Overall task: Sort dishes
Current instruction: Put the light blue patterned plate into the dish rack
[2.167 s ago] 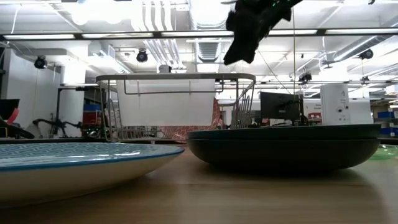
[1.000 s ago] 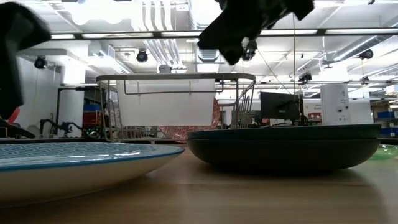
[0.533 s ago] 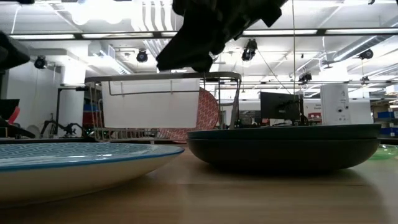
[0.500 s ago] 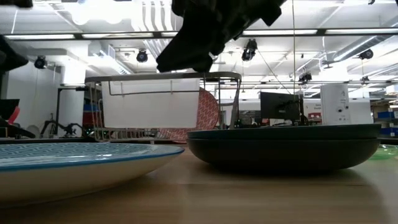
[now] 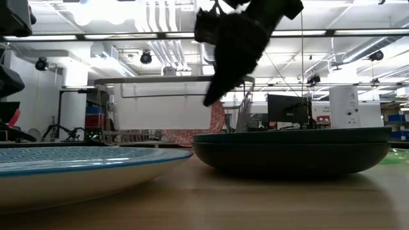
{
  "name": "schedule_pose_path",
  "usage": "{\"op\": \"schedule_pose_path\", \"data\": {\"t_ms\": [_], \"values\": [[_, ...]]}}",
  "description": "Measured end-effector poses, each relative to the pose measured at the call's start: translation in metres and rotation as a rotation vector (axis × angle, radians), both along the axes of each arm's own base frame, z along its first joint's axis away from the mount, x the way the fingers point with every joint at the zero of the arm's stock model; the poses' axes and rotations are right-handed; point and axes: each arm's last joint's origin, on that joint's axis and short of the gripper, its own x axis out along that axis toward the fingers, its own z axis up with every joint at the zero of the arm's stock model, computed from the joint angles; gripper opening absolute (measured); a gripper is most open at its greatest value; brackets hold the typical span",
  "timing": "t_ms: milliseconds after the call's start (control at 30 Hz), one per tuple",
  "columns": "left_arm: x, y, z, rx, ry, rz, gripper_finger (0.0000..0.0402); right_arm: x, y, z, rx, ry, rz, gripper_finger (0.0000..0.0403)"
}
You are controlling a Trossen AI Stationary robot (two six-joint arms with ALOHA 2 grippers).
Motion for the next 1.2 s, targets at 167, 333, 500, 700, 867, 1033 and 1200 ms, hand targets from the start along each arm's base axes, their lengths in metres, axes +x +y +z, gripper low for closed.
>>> {"op": "schedule_pose_path", "data": {"t_ms": [167, 333, 500, 700, 867, 1033, 1200], "values": [[0.0, 0.0, 0.0, 0.001, 0.001, 0.0, 0.0154, -0.009, -0.003, 0.0, -0.048, 0.077, -0.033, 0.0067], [0.0, 0.0, 0.0, 0.016, -0.016, 0.004, 0.0154, -0.015, 0.0, 0.01, -0.006, 0.081, -0.013, 0.0068], [0.0, 0.0, -0.002, 0.014, -0.031, 0.006, 0.0154, -0.018, 0.018, 0.016, 0.056, 0.044, -0.01, 0.0077], [0.005, -0.004, -0.016, 0.037, -0.065, 0.015, 0.0155, -0.012, 0.048, 0.016, 0.096, -0.053, 0.041, 0.0088], [0.007, -0.009, -0.03, 0.054, -0.099, 0.027, 0.0155, -0.001, 0.059, 0.015, 0.138, -0.164, 0.052, 0.0099], [0.006, -0.011, -0.036, 0.055, -0.123, 0.069, 0.0155, 0.01, 0.062, 0.006, 0.146, -0.189, 0.047, 0.012], [0.004, -0.013, -0.038, 0.074, -0.162, 0.084, 0.0155, 0.022, 0.065, -0.013, 0.13, -0.151, 0.043, 0.0149]]}}
